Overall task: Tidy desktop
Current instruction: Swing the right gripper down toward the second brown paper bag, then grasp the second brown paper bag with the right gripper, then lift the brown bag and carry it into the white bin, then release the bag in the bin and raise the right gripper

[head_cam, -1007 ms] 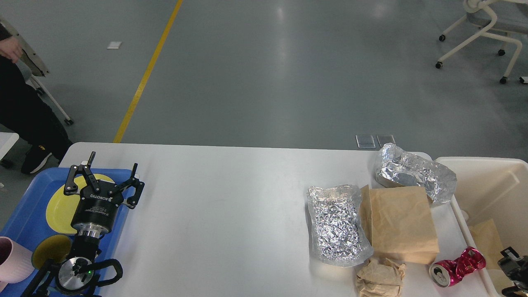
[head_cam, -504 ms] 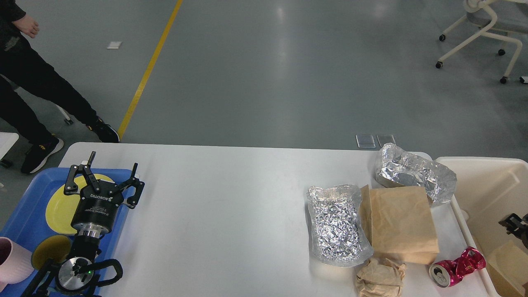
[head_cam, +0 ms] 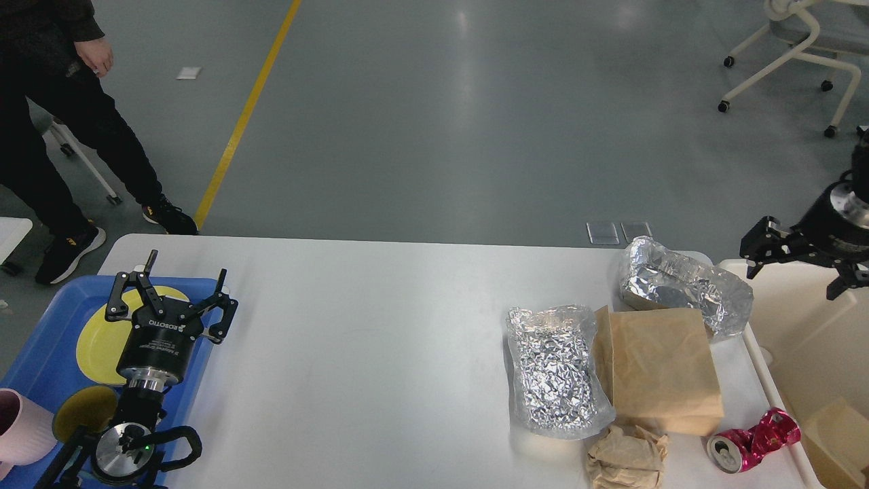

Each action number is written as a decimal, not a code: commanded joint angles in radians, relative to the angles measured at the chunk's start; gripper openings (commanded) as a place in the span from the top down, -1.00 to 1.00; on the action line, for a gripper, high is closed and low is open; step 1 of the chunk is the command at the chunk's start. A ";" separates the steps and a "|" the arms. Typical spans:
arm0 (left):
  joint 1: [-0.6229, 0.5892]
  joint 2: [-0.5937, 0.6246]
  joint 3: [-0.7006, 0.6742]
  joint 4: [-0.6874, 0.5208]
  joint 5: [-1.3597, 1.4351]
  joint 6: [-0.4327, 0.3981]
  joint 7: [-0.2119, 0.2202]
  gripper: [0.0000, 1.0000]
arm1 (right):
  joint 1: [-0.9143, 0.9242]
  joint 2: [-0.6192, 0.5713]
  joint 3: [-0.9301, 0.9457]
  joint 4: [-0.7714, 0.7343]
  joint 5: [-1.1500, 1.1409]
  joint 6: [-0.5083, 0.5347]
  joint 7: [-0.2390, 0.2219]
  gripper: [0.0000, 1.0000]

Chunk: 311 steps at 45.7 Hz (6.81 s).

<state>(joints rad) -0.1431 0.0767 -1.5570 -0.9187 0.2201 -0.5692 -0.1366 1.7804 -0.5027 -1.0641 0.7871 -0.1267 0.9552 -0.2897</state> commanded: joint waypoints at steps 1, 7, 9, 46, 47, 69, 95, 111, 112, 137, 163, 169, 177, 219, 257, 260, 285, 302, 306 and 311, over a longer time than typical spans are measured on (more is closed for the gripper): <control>0.000 0.000 0.000 0.000 -0.001 -0.001 0.000 -0.93 | 0.224 0.035 -0.007 0.202 0.002 0.005 0.000 -1.00; 0.000 0.000 0.000 0.000 -0.001 0.000 -0.002 -0.93 | 0.434 0.050 -0.011 0.385 0.071 0.005 -0.002 -1.00; 0.000 0.000 0.000 0.001 -0.001 0.000 -0.002 -0.93 | 0.490 0.052 -0.013 0.444 0.099 0.005 -0.002 -1.00; 0.000 0.000 0.000 0.000 -0.001 0.000 0.000 -0.93 | 0.689 0.182 -0.278 0.822 0.199 -0.131 0.011 -1.00; 0.000 0.000 0.000 0.000 -0.001 0.000 0.000 -0.93 | 0.673 0.184 -0.277 0.822 0.199 -0.150 0.011 -1.00; 0.000 0.000 0.000 0.000 -0.001 0.000 -0.002 -0.93 | 0.213 0.182 -0.260 0.618 0.206 -0.467 0.001 -1.00; 0.000 0.000 0.000 0.000 -0.001 0.000 -0.002 -0.93 | -0.421 0.135 -0.103 0.077 0.190 -0.515 0.262 -0.96; 0.000 0.000 0.000 0.000 -0.001 0.000 0.000 -0.93 | -0.457 0.151 -0.102 0.078 0.187 -0.524 0.347 -0.98; 0.000 0.000 0.000 0.000 -0.001 0.000 -0.001 -0.93 | -0.461 0.153 -0.102 0.075 0.188 -0.530 0.345 -0.98; 0.000 0.000 0.000 0.000 -0.001 0.000 0.000 -0.93 | -0.552 0.242 -0.089 0.081 0.193 -0.713 0.290 1.00; 0.000 0.000 0.000 0.000 -0.001 0.000 0.000 -0.93 | -0.536 0.254 -0.080 0.096 0.205 -0.727 0.218 1.00; -0.001 0.000 0.000 0.000 -0.001 0.000 0.000 -0.93 | -0.521 0.243 -0.079 0.113 0.206 -0.725 0.218 1.00; 0.000 0.000 0.000 0.000 -0.001 0.000 0.000 -0.93 | -0.420 0.216 -0.083 0.193 0.236 -0.695 0.213 1.00; 0.000 0.000 0.000 0.000 -0.001 0.000 0.000 -0.93 | 0.467 0.217 -0.306 0.659 0.361 -0.349 0.147 1.00; 0.000 0.000 0.000 0.000 -0.001 0.000 -0.002 -0.93 | 0.575 -0.055 -0.596 0.525 0.364 -0.392 0.147 1.00; 0.000 0.000 0.000 0.000 -0.001 0.000 -0.002 -0.93 | 0.464 -0.100 -0.590 0.417 0.358 -0.395 0.149 1.00; 0.000 0.000 0.000 0.000 -0.001 0.000 -0.002 -0.93 | -0.613 -0.221 -0.091 -0.334 0.363 -0.660 0.153 1.00; 0.000 0.000 0.000 0.000 -0.001 0.000 -0.002 -0.93 | -1.130 0.009 0.111 -0.666 0.374 -0.845 0.152 1.00; 0.000 0.000 0.000 0.000 -0.001 0.000 -0.002 -0.93 | -1.173 0.036 0.127 -0.664 0.375 -0.880 0.152 1.00; 0.000 0.000 0.000 0.000 -0.001 0.000 -0.002 -0.93 | -1.187 0.069 0.134 -0.661 0.375 -0.888 0.152 1.00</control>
<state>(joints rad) -0.1431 0.0767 -1.5570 -0.9189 0.2192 -0.5691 -0.1381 0.6130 -0.4655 -0.9379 0.1231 0.2484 0.0797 -0.1383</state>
